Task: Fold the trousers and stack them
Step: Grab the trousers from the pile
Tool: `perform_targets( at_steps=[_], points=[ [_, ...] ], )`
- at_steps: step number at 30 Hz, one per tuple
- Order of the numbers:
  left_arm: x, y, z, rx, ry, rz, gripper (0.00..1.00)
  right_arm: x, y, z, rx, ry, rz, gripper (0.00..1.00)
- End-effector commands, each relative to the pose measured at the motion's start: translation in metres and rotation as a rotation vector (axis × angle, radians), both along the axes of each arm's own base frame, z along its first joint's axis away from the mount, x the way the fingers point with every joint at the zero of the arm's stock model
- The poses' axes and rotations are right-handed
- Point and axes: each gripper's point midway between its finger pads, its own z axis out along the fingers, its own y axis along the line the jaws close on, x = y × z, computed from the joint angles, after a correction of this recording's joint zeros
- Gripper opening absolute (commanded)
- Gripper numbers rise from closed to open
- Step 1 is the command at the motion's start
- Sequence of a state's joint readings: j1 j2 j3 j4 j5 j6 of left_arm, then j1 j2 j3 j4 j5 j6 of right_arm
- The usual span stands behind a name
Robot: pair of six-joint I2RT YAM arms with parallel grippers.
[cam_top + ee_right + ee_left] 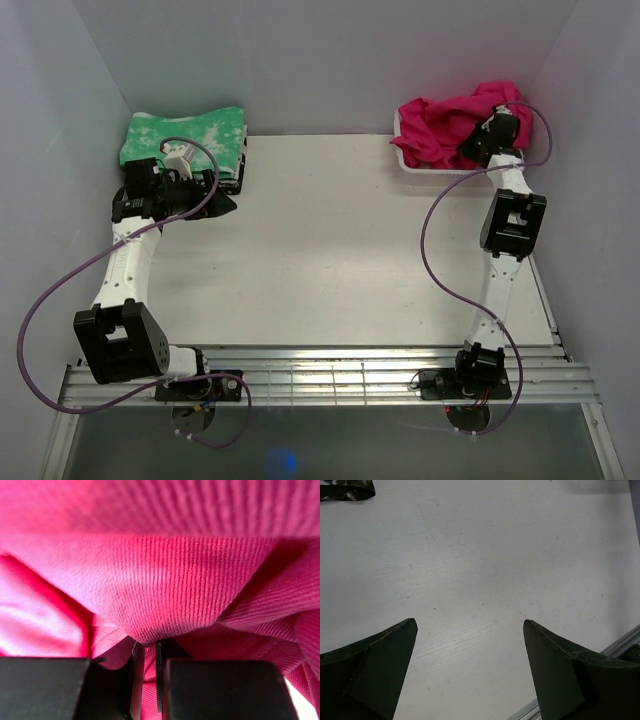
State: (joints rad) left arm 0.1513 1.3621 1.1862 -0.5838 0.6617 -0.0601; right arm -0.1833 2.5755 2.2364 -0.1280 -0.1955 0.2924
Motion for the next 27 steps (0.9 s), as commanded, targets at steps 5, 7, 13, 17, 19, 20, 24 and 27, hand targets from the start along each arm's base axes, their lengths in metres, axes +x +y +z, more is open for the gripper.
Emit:
perform_targets(
  at_steps=[5,7,13,17,19,20,24,27],
  points=[
    [-0.007,-0.009,0.027,-0.035,-0.054,-0.037,0.98,-0.020,0.024,0.256,0.047,-0.519,0.097,0.08],
    [-0.011,-0.012,0.031,-0.049,-0.063,-0.047,0.98,-0.033,0.029,0.294,0.046,-0.585,0.110,0.08],
    [-0.020,-0.012,0.038,-0.031,-0.099,-0.045,0.98,-0.059,0.037,0.368,0.061,-0.727,0.123,0.08],
    [-0.022,-0.012,0.039,-0.029,-0.099,-0.046,0.98,-0.078,0.045,0.416,0.091,-0.822,0.144,0.08],
    [-0.024,-0.012,0.040,-0.029,-0.100,-0.047,0.98,-0.090,0.049,0.440,0.096,-0.870,0.158,0.08],
    [-0.024,-0.012,0.040,-0.028,-0.101,-0.047,0.98,-0.098,0.051,0.458,0.094,-0.913,0.164,0.08],
    [-0.027,-0.013,0.042,-0.030,-0.108,-0.049,0.98,-0.126,0.056,0.506,0.047,-1.045,0.166,0.08],
    [-0.029,-0.014,0.042,-0.035,-0.110,-0.050,0.98,-0.150,0.062,0.541,-0.037,-1.161,0.165,0.08]
  ],
)
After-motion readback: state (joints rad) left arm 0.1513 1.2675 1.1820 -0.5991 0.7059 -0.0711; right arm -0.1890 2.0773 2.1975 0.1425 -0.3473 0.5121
